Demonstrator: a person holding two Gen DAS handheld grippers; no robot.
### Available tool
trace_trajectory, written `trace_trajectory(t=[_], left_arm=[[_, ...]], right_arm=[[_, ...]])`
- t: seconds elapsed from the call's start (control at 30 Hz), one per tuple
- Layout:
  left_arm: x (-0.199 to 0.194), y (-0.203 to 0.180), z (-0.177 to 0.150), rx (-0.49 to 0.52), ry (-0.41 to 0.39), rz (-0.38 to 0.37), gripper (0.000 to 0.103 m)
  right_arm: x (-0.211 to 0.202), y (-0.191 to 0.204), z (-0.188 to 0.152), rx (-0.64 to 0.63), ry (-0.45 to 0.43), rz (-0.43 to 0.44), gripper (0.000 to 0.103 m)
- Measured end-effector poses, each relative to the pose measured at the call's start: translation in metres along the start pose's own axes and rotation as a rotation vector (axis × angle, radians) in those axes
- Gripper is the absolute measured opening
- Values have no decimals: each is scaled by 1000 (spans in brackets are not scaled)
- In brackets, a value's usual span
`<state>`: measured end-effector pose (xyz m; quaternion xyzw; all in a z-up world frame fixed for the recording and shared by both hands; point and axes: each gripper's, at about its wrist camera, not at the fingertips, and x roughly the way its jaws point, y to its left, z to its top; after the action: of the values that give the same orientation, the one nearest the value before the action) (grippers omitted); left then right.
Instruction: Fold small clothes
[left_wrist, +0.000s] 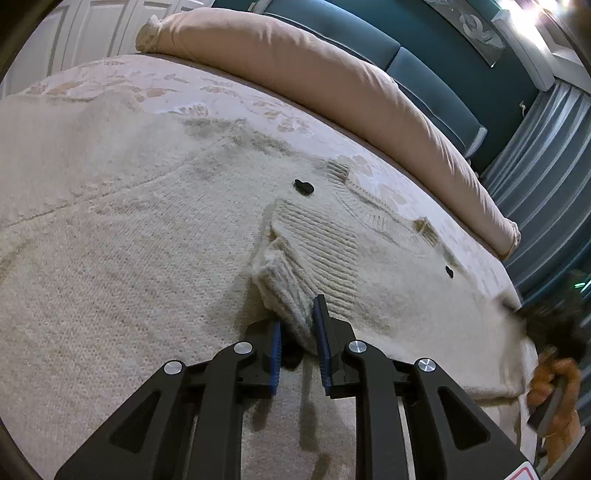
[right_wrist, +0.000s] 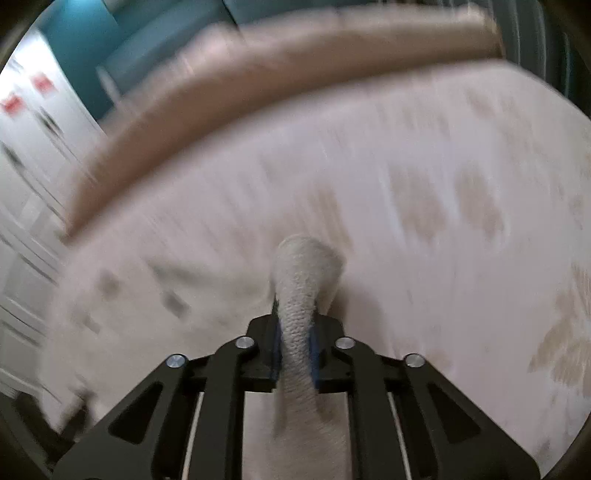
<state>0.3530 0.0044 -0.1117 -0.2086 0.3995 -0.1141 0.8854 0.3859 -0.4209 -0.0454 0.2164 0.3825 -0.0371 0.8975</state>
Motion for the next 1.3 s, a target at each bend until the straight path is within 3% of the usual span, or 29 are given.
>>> trace_trajectory(t=[0.03,0.1,0.13,0.2,0.3,0.37,0.43,0.53,0.63,0.67,0.73,0.77,0.83,0.87,0.9,1.03,1.17,1.3], left_arm=[[1,-1,0,5,0,3,19],[3,-5,-1,28,2,2,28],[3,-9,-1,47,3,6,30],[4,-15,-2,82,3,37,32],[5,-17,-3,95,3,47,34],[5,-17,-2,94,2,47,34],[6,-17,-3,95,3,49,34],[6,-18,-2,97,5,55,34],[6,-20,-1,101,8,66,34],[5,-21,-1,100,7,69,34],[2,-20,1,88,9,68,34],[-3,-19,2,74,12,71,36],[-22,-11,-2,33,9,87,49],[-33,-6,-6,16,5,102,60],[-47,3,-11,-6,-2,119,68],[-106,61,-2,-50,-40,218,77],[-149,152,36,-130,-62,369,78],[-183,266,99,-287,-112,529,78]], right_arm=[[-5,-5,0,-7,-64,-20,10],[37,-28,-8,29,106,-142,10],[44,-35,-13,44,138,-147,11],[18,-39,-16,95,55,-129,18],[-32,-34,-34,133,-26,-69,18],[-59,-29,-57,129,-40,-42,19],[-68,-21,-78,106,9,21,18],[-47,-8,-111,-56,108,-129,14],[-65,-9,-123,10,63,-155,17],[-78,5,-126,2,37,-211,20],[-93,30,-139,-15,17,-223,26],[-95,35,-145,-22,19,-215,28],[-103,59,-169,-58,34,-185,29],[-103,74,-183,-100,55,-167,35],[-105,81,-195,-134,67,-167,39],[-104,96,-230,-209,95,-167,58],[-101,103,-253,-275,26,-195,69],[-97,102,-248,-261,40,-168,78]])
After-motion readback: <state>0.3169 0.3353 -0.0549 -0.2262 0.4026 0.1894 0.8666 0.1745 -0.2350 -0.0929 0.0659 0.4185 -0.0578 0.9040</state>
